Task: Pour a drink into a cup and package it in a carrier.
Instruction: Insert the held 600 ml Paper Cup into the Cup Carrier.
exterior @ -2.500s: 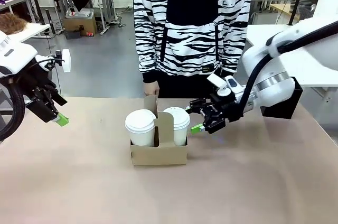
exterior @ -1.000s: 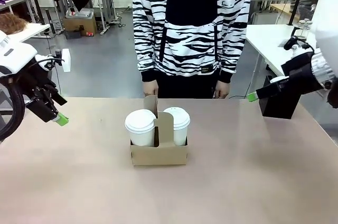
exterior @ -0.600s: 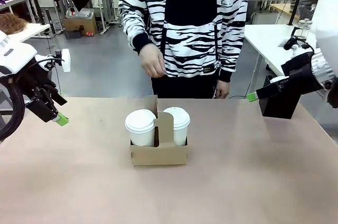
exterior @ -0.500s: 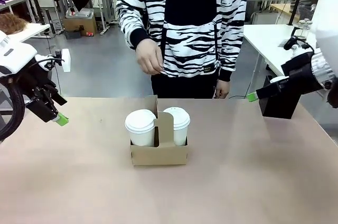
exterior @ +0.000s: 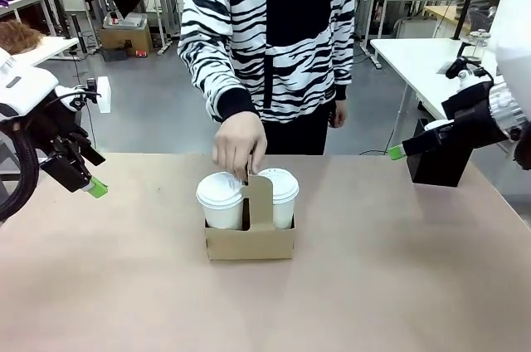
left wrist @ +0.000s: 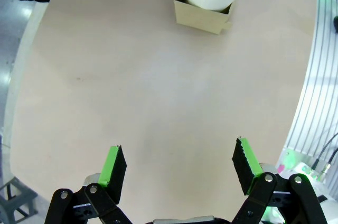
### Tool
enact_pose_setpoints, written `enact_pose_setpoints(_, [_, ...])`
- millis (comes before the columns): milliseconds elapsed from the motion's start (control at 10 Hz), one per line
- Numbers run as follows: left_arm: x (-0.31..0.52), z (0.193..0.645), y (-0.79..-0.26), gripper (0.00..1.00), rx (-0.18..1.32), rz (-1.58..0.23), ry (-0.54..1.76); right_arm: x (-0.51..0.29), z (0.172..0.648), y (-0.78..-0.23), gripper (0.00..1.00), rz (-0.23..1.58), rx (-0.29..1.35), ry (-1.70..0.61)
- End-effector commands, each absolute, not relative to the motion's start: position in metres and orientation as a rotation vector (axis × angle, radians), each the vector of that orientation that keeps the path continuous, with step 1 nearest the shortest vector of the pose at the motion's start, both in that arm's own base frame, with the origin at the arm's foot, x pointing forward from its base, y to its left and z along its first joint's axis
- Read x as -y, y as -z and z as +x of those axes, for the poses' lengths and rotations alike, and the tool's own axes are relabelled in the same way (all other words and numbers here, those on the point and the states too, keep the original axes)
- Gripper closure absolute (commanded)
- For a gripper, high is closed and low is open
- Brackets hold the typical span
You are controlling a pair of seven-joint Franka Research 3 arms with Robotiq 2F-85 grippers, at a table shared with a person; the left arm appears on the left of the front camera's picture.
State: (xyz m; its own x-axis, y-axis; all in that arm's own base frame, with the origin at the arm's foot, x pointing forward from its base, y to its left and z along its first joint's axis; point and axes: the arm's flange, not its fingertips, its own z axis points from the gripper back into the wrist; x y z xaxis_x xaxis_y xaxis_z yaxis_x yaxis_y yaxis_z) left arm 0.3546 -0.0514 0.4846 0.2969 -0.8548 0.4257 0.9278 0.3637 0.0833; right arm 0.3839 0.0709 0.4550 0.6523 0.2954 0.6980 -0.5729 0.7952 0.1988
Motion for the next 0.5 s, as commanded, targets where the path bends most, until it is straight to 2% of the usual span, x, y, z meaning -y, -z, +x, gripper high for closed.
enact_pose_setpoints(0, [0.0494, 0.3556, -0.4834, 0.00, 0.452, -0.200, 1.209, -0.0688, 0.3844, -0.4519, 0.00, 0.424, 0.720, -0.526])
enact_pose_setpoints(400, [0.0494, 0.3556, -0.4834, 0.00, 0.452, -0.200, 1.209, -0.0688, 0.3844, -0.4519, 0.00, 0.424, 0.720, -0.526])
